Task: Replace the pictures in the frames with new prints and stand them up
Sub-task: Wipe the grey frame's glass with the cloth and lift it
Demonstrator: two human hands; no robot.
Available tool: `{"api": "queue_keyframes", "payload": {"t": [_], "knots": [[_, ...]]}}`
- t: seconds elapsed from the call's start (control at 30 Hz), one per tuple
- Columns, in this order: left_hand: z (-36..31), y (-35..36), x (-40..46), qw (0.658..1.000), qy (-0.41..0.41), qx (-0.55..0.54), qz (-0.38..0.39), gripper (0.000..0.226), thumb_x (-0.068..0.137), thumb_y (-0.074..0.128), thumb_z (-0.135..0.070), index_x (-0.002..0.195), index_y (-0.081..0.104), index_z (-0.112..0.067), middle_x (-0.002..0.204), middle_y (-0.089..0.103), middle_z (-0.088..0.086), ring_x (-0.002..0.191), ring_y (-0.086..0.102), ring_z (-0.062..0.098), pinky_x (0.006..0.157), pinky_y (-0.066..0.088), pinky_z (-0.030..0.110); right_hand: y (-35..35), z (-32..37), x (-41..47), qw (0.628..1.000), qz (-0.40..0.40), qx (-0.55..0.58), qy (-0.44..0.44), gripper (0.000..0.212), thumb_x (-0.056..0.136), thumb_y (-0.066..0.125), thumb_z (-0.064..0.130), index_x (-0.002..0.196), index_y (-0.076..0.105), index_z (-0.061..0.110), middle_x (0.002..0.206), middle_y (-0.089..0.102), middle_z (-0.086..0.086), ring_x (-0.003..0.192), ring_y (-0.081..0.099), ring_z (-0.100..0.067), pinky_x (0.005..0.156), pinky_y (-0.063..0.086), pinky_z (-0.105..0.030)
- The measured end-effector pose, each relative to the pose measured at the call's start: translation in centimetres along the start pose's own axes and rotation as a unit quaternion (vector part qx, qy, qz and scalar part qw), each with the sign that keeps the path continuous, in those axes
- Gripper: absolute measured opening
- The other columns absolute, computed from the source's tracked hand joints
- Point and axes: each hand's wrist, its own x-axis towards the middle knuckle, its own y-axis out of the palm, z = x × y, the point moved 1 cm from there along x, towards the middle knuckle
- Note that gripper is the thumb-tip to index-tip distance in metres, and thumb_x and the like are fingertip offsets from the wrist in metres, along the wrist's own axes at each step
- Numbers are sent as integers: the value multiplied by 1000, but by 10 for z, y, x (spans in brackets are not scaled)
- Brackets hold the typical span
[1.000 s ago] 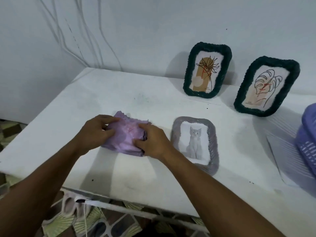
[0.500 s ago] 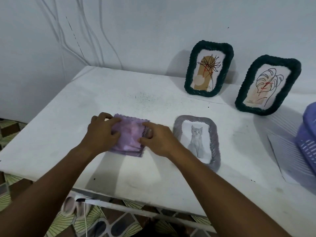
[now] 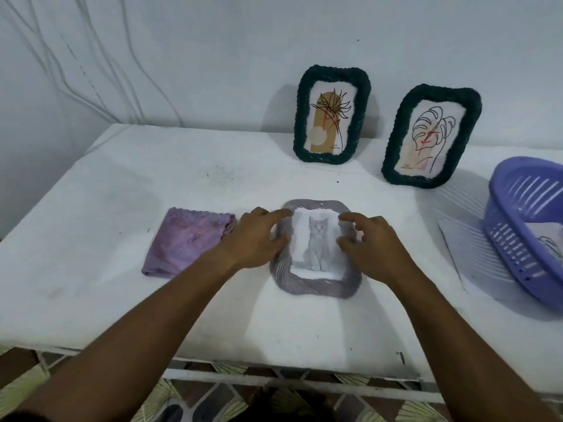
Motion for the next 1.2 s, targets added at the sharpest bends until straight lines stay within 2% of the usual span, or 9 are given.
{"api": "queue_keyframes", "payload": {"t": [0.1,0.2,0.3,0.4,0.53,0.67,0.8,1.0,1.2], "knots": [[-2,1,3,1000,-13,-10,14,45,92,52,-38,137,44,-36,128,54,8,112,55,31,94,43,37,1,-6,1,1000,13,-1,-9,44,88,63,34,130,50,38,125,49,-6,115,48,-26,98,40,-33],[-7,0,2,990,-58,-131,11,45,90,60,-29,133,49,-37,130,51,1,106,57,19,90,46,29,2,-4,4,998,6,58,1,44,85,67,27,127,56,34,125,53,-7,112,53,-26,98,45,-35],[-8,-2,-3,946,-94,-311,17,50,85,65,-5,128,57,-29,123,55,1,101,57,16,86,48,25,1,-4,3,986,9,169,15,42,84,68,13,124,61,27,120,57,-3,109,57,-22,87,49,-30],[-4,-9,-8,901,-101,-421,-4,56,78,64,13,123,62,-21,116,60,4,105,60,21,92,51,29,-3,-8,2,956,22,291,5,43,84,65,1,117,64,29,119,59,1,104,61,-19,72,48,-21],[6,-11,-9,859,-87,-504,-3,60,74,65,18,122,62,-17,119,65,12,108,63,22,89,53,28,-6,-8,7,903,43,427,-8,44,84,61,-8,113,68,25,121,61,4,108,61,-20,84,53,-27],[12,-17,-7,847,-60,-528,-6,60,76,64,17,126,59,-14,120,66,6,108,63,19,85,53,24,-6,2,15,824,104,557,2,42,87,52,-12,120,63,12,114,68,-11,106,64,-25,83,55,-27],[17,-35,-3,848,-26,-527,-44,61,78,60,19,129,56,-13,131,60,-1,103,65,21,88,54,31,-8,21,30,800,167,574,-42,43,91,49,-7,126,58,15,124,63,-12,116,59,-25,96,49,-35],[35,-75,10,839,6,-535,-101,61,79,58,20,133,52,-10,136,55,0,96,65,22,79,55,30,-5,68,62,741,228,625,-87,44,95,43,-4,131,51,20,125,63,-5,113,60,-21,85,53,-31],[55,-112,25,857,33,-494,-143,62,80,58,18,134,51,-13,140,51,-1,100,65,21,88,54,32,3,110,100,762,202,602,-128,48,91,44,-9,128,51,20,124,63,-1,113,60,-20,88,51,-32]]}}
